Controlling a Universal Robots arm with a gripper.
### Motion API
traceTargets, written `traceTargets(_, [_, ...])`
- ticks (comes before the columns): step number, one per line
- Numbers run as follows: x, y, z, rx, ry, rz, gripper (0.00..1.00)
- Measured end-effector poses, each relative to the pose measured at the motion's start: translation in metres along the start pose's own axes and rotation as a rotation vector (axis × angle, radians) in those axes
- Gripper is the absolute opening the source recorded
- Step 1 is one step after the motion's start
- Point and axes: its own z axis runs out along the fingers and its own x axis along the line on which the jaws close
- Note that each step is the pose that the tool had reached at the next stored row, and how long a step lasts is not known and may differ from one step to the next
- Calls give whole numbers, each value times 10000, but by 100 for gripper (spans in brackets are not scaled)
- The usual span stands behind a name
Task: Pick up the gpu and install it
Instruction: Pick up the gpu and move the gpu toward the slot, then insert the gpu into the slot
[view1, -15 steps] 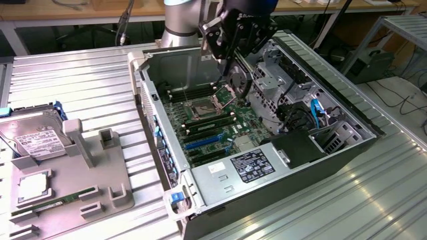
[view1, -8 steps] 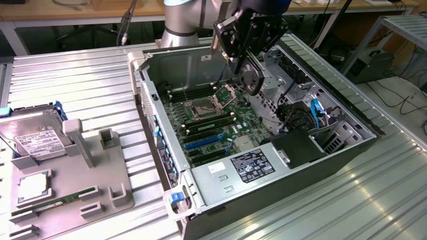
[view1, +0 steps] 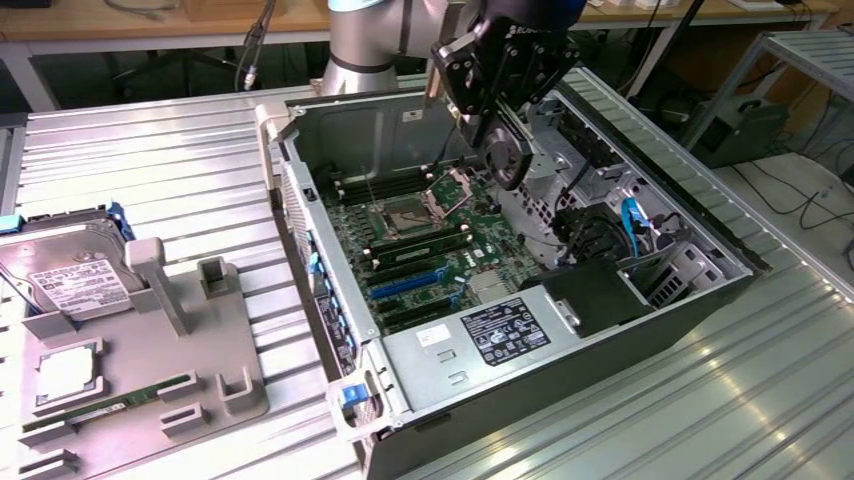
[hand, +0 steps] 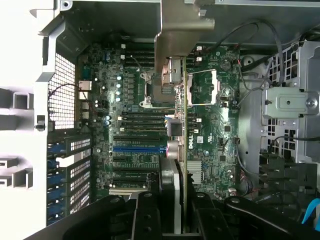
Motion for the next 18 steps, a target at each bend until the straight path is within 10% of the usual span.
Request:
traceTargets(9, [0, 0, 0, 0, 1, -18, 28])
traceTargets(18, [0, 0, 0, -8, 124, -1934, 28])
